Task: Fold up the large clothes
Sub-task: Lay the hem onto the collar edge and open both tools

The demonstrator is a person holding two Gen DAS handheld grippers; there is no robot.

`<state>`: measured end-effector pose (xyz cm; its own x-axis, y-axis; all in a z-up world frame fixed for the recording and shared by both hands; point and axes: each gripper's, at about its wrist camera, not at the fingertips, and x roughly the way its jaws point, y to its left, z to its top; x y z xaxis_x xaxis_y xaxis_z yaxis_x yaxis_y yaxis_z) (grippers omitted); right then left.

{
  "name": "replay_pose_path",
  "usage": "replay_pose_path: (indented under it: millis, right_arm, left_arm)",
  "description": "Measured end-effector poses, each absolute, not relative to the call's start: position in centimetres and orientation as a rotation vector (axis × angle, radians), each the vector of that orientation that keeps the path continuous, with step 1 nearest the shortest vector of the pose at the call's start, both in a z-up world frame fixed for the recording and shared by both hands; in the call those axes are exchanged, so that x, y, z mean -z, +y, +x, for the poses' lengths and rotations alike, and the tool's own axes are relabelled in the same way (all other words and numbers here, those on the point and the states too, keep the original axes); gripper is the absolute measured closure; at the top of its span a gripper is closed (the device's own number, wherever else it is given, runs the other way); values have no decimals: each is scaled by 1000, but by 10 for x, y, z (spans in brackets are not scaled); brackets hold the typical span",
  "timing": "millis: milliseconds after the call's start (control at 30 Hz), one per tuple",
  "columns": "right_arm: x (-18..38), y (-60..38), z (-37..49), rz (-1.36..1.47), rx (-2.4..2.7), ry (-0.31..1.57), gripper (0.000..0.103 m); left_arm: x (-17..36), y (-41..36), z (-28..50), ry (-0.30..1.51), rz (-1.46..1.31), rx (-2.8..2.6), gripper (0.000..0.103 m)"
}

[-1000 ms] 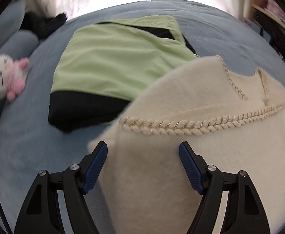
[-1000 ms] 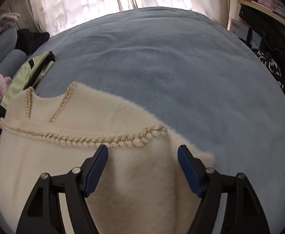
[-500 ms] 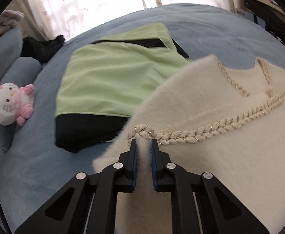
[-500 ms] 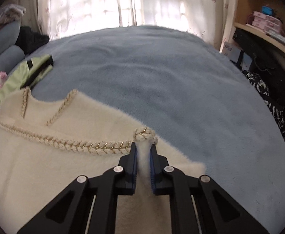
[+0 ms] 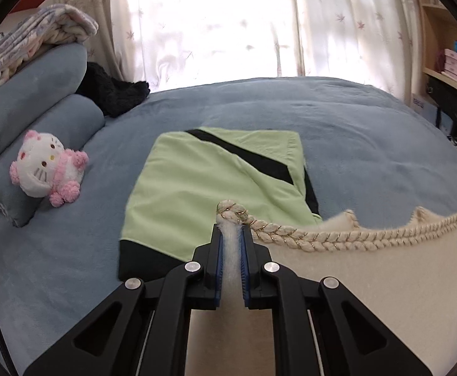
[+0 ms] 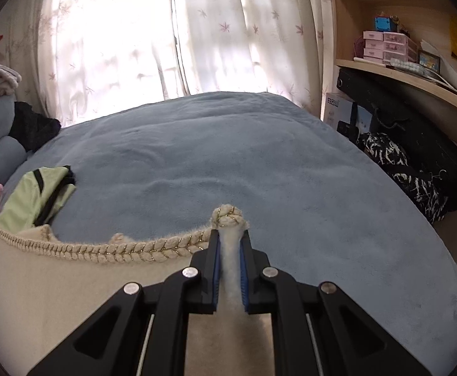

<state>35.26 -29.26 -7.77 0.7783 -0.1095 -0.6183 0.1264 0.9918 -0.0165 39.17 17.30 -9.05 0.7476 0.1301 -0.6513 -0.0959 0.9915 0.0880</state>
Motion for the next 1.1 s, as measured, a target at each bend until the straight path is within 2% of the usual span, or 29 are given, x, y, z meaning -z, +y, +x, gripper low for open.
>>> replay_pose_path:
  millis: [200,400,533,600,667,833,1000,1100]
  right_arm:
    - [152,-290,398,-26,208,877,93]
    - [164,-296,407,-1,212,924,91]
    - [165,-304,409,44,204,966,83]
    - [159,-305,406,66,219,982,81]
    - [145,-303,398,99,246,962,81]
    - [103,-268,365,147,143,836,81]
    - [97,-187,354,72,-44,860,81]
    - [109,-142,350,79,-162,903,81]
  left_arm:
    - [158,180,423,829,-18,-154,96]
    - [173,186,430,845,-58,-134,94]
    - [170,184,430,855,-46,-134,88]
    - [163,185,425,864,-45,-137,77]
    - [153,189,417,872,-69,-139,70]
    - [121,179,386,802,-97,-111,69]
    - [100,127,354,760,-56,35,73]
    - [105,100,343,775,-94,80,73]
